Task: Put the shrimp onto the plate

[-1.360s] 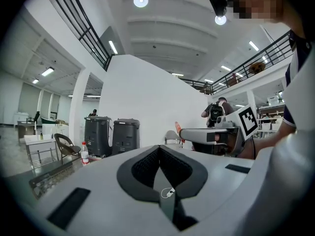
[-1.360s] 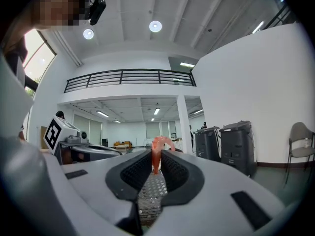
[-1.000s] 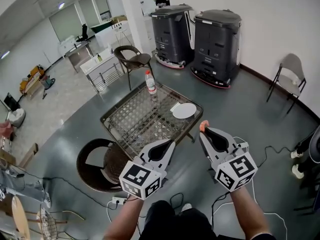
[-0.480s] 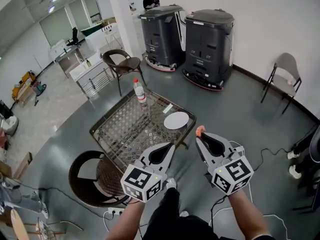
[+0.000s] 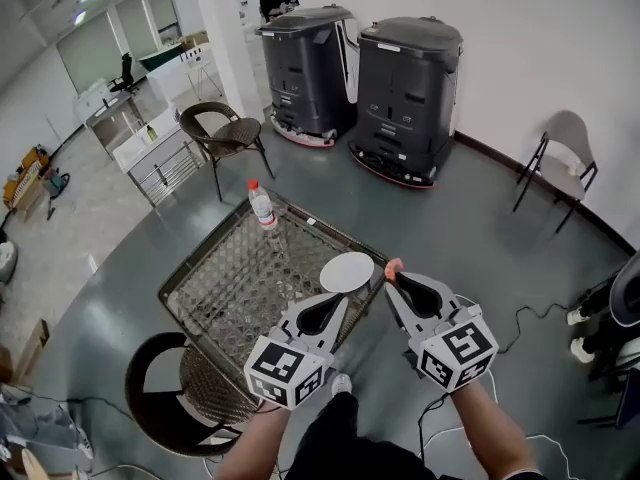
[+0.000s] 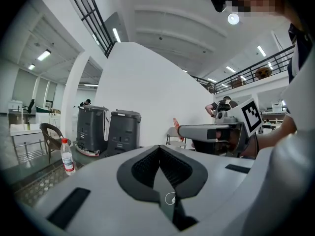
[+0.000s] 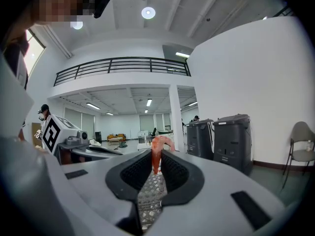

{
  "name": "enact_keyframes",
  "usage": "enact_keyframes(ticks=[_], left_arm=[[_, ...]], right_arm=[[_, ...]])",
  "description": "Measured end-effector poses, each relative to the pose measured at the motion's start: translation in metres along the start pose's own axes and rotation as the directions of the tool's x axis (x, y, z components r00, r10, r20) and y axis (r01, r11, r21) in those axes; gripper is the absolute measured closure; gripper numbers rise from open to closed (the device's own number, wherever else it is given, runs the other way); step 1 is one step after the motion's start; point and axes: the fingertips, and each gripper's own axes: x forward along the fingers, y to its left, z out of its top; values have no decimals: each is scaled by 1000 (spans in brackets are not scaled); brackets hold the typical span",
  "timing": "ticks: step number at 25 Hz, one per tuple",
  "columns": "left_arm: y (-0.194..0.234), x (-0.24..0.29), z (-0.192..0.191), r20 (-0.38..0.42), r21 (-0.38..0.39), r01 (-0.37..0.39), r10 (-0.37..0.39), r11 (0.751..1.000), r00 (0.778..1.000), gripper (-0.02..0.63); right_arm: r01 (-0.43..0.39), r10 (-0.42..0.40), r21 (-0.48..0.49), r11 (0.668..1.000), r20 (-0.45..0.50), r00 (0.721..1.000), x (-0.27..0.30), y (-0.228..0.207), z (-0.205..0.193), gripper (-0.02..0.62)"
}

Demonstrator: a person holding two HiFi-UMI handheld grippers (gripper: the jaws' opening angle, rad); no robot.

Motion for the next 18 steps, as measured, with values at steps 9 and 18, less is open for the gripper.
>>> enact_keyframes(ticks=[9, 18], left_arm=[[77, 46, -5, -59, -28, 20, -22, 999, 998, 597], [120, 69, -18, -76, -78, 20, -25, 997, 997, 597]], right_arm=[[20, -19, 17, 1000, -86, 996, 98, -34, -15, 537], [27, -31, -21, 999, -182, 983, 147, -52, -36, 537]])
